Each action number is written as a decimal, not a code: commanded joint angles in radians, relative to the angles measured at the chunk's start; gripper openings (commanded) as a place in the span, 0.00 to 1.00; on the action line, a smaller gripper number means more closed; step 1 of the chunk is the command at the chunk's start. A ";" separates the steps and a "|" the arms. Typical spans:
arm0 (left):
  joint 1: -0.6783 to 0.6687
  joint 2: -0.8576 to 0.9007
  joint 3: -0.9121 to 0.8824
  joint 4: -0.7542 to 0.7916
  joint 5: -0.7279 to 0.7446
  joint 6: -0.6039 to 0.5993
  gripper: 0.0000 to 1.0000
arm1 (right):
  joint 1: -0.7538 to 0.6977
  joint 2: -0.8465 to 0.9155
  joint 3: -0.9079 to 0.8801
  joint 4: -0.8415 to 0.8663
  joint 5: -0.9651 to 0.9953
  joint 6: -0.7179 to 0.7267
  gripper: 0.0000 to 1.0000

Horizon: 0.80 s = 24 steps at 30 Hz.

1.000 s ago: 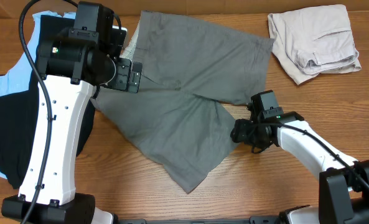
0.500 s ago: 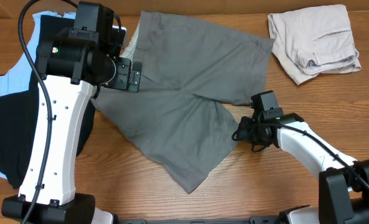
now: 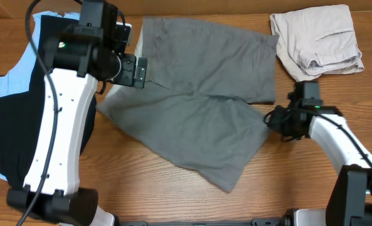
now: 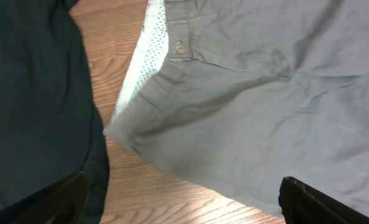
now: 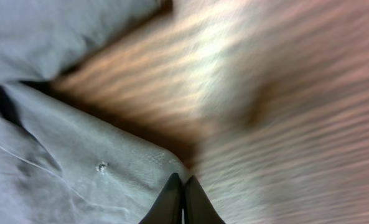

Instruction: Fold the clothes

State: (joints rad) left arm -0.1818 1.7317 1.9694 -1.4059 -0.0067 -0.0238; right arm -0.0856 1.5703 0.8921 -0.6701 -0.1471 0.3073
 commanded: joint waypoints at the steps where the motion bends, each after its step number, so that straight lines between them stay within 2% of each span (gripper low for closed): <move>1: -0.002 0.073 -0.004 0.010 0.034 -0.010 1.00 | -0.040 -0.010 0.053 0.006 0.008 -0.170 0.04; 8: -0.002 0.245 -0.004 0.060 0.072 -0.009 1.00 | -0.061 -0.010 0.096 0.087 0.034 -0.238 0.04; 9: -0.002 0.272 -0.004 0.078 0.086 -0.005 1.00 | -0.061 -0.010 0.108 0.086 0.029 -0.238 0.08; 10: -0.002 0.297 -0.004 0.097 0.089 -0.006 1.00 | -0.061 -0.010 0.121 0.081 0.012 -0.238 0.35; 11: -0.002 0.325 -0.004 0.117 0.090 -0.006 1.00 | -0.060 -0.010 0.130 0.077 -0.006 -0.237 0.87; 12: -0.002 0.346 -0.004 0.132 0.090 -0.005 1.00 | -0.060 -0.011 0.138 0.069 -0.027 -0.237 1.00; 18: -0.001 0.473 -0.004 0.221 0.139 -0.005 1.00 | -0.060 -0.011 0.146 0.039 -0.156 -0.225 1.00; 24: 0.000 0.554 -0.004 0.275 0.145 -0.024 0.96 | -0.060 -0.011 0.146 0.023 -0.163 -0.225 1.00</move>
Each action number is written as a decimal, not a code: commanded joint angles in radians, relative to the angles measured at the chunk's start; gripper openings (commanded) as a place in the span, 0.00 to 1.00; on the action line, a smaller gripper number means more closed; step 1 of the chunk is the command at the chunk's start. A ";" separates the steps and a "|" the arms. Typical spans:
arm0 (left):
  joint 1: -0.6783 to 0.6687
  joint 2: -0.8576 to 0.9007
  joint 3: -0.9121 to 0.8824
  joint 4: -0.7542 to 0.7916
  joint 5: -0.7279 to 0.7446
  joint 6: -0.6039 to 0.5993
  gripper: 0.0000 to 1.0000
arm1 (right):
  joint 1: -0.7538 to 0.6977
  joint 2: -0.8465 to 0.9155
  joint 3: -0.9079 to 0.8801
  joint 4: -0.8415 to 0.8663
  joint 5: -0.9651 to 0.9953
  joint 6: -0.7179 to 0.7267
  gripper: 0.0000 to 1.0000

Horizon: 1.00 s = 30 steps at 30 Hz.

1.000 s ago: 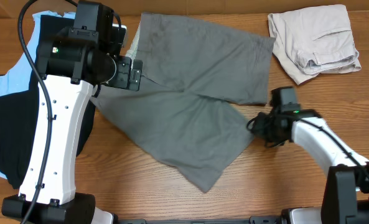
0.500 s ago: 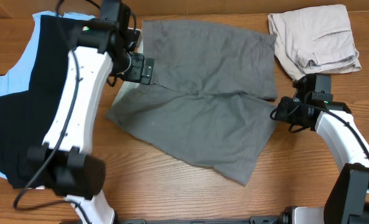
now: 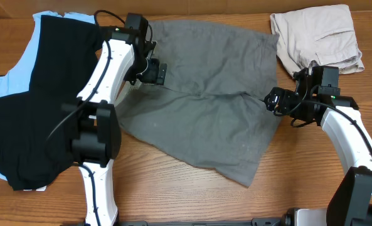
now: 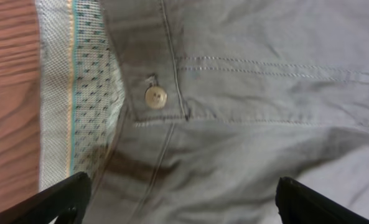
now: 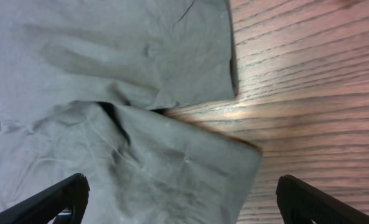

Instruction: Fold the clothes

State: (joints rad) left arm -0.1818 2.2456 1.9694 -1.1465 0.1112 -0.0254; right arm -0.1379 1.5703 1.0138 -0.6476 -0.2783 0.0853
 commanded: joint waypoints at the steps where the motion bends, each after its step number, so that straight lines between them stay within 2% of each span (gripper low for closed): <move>1: 0.000 0.053 -0.004 0.024 0.027 -0.030 0.96 | -0.007 -0.011 0.024 -0.002 -0.031 -0.003 1.00; 8: 0.005 0.129 -0.004 0.081 0.027 -0.047 0.91 | -0.007 -0.010 0.024 -0.018 -0.029 -0.008 1.00; 13: 0.005 0.162 -0.004 0.105 0.023 -0.046 0.80 | -0.007 -0.010 0.024 -0.020 -0.026 -0.007 1.00; 18: 0.005 0.175 -0.004 0.111 0.012 -0.046 0.77 | -0.007 -0.010 0.023 -0.020 -0.021 -0.008 1.00; 21: 0.005 0.175 -0.004 0.119 0.012 -0.046 0.71 | -0.007 -0.010 0.021 -0.020 -0.003 -0.008 1.00; 24: 0.005 0.175 -0.004 0.123 0.011 -0.046 0.60 | -0.007 -0.010 0.021 -0.020 0.000 -0.008 1.00; 26: 0.005 0.175 -0.003 0.123 0.010 -0.045 0.42 | -0.007 -0.010 0.021 -0.021 0.001 -0.008 1.00; 27: 0.005 0.175 -0.003 0.122 0.009 -0.045 0.36 | -0.007 -0.010 0.021 -0.021 0.001 -0.008 1.00; 30: 0.006 0.175 -0.003 0.122 0.007 -0.041 0.28 | -0.007 -0.010 0.021 -0.030 0.026 -0.008 1.00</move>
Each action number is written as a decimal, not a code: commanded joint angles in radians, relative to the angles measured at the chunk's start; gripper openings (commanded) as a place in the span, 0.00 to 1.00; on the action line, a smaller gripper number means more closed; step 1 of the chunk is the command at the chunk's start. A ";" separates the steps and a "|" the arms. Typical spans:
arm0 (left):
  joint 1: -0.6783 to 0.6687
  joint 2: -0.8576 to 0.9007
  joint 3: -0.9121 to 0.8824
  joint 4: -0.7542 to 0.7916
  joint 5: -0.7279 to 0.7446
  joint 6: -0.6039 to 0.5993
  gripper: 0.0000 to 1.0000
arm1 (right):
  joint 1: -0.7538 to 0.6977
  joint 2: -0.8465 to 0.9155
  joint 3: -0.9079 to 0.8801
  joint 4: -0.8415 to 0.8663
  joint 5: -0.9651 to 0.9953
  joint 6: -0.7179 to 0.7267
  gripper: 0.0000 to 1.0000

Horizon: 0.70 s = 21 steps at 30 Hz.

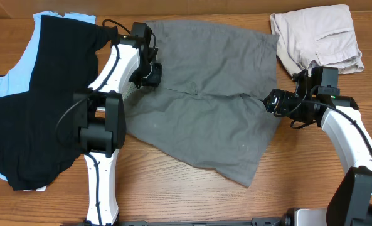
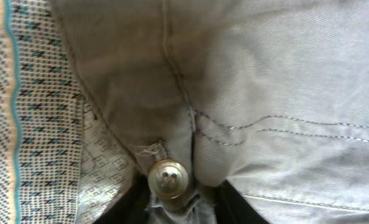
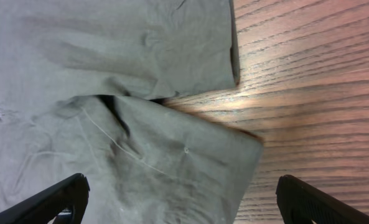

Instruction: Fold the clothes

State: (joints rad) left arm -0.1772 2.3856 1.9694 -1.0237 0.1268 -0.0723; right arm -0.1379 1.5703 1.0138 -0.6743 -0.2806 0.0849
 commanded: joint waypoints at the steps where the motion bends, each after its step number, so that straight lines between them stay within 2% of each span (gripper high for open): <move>1: 0.001 0.035 -0.003 0.000 -0.016 0.005 0.27 | -0.007 -0.010 0.021 -0.006 0.033 -0.007 1.00; 6: 0.001 0.035 0.024 -0.034 -0.089 0.005 0.08 | -0.007 -0.010 0.021 -0.016 0.037 -0.007 1.00; 8: 0.003 0.034 0.061 -0.073 -0.114 0.005 0.07 | -0.007 -0.010 0.021 -0.015 0.037 -0.007 1.00; 13: 0.018 0.034 0.209 -0.204 -0.162 0.005 0.09 | -0.007 -0.010 0.021 -0.015 0.037 -0.007 1.00; 17: 0.031 0.034 0.340 -0.310 -0.201 0.005 0.21 | -0.007 -0.010 0.021 -0.012 0.037 -0.007 1.00; 21: 0.033 0.034 0.380 -0.360 -0.274 0.005 0.20 | -0.007 -0.010 0.021 -0.009 0.037 -0.007 1.00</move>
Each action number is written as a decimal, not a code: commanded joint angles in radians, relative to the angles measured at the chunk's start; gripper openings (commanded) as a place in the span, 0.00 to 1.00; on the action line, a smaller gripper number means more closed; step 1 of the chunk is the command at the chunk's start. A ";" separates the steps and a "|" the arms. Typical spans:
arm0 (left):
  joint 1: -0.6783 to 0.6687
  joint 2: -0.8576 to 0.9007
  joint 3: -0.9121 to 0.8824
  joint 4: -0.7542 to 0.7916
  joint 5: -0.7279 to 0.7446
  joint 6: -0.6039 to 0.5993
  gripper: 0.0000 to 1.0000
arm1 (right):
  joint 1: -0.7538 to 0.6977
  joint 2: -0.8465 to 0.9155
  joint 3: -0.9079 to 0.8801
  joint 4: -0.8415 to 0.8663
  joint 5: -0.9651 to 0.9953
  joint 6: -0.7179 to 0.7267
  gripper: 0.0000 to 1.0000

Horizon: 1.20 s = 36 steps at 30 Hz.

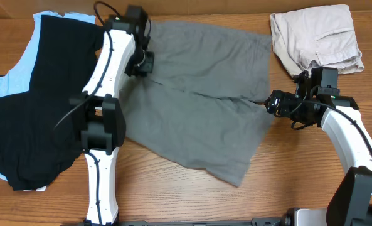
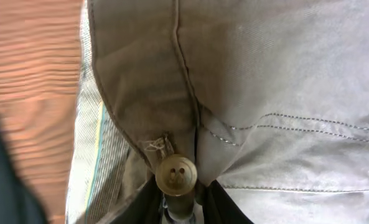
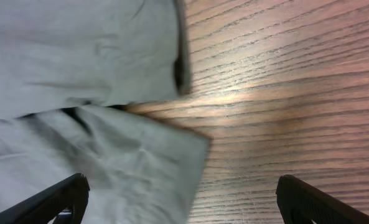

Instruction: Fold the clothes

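Grey shorts lie spread across the middle of the table. At their far left, my left gripper is shut on the waistband. In the left wrist view the pale button sits just above the closed left gripper. My right gripper hovers open at the right edge of the shorts, beside the two leg hems. Its dark fingertips stand wide apart with the nearer leg and bare wood below them.
A folded beige garment lies at the far right corner. A black garment lies over a light blue one at the left edge, close to my left arm. Bare wood shows at the front right.
My left gripper, still shut on the waistband, has moved a little toward the far edge. The shorts have shifted left and their leg hems have drawn away from the right gripper. The right gripper stays open.
First my left gripper hung open over the waistband corner while the right was shut at a leg hem. Then both were open, the left over the button. Then the left was shut on the waistband by the button, and now the shorts lie further left.
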State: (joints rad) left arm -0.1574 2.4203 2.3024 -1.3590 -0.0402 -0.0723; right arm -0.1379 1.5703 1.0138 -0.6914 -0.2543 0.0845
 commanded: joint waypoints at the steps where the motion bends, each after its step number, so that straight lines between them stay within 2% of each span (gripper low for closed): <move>1: 0.013 0.000 0.047 -0.033 -0.128 0.005 0.17 | -0.007 -0.010 0.021 0.009 0.010 -0.007 1.00; 3: 0.014 0.000 0.039 -0.047 -0.169 0.005 0.11 | -0.007 -0.010 0.021 0.009 0.010 -0.007 1.00; 7: 0.019 0.000 0.022 -0.058 -0.248 0.005 0.04 | -0.007 -0.010 0.021 0.009 0.010 -0.007 1.00; 26: 0.133 0.013 0.019 -0.067 -0.254 -0.132 0.05 | -0.007 -0.008 0.021 0.008 0.010 -0.007 1.00; 27: 0.137 0.013 0.019 -0.064 -0.255 -0.131 0.16 | -0.007 -0.008 0.021 0.008 0.010 -0.007 1.00; 29: 0.146 0.013 0.018 -0.061 -0.255 -0.131 0.45 | -0.007 -0.008 0.021 0.005 0.010 -0.006 1.00; 30: 0.153 0.013 0.015 -0.057 -0.255 -0.131 0.64 | -0.007 -0.008 0.021 0.003 0.009 -0.006 1.00; 32: 0.168 0.013 0.015 -0.051 -0.253 -0.132 0.90 | -0.007 -0.008 0.021 -0.006 0.003 -0.006 1.00; 34: 0.183 0.012 0.018 -0.055 -0.237 -0.131 1.00 | -0.007 -0.008 0.021 -0.015 -0.021 -0.007 1.00; 36: 0.198 0.008 0.035 -0.080 -0.201 -0.130 1.00 | -0.007 -0.008 0.021 -0.023 -0.043 -0.007 1.00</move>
State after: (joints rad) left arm 0.0059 2.4248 2.3253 -1.4185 -0.2676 -0.1894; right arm -0.1379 1.5703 1.0138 -0.7090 -0.2630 0.0849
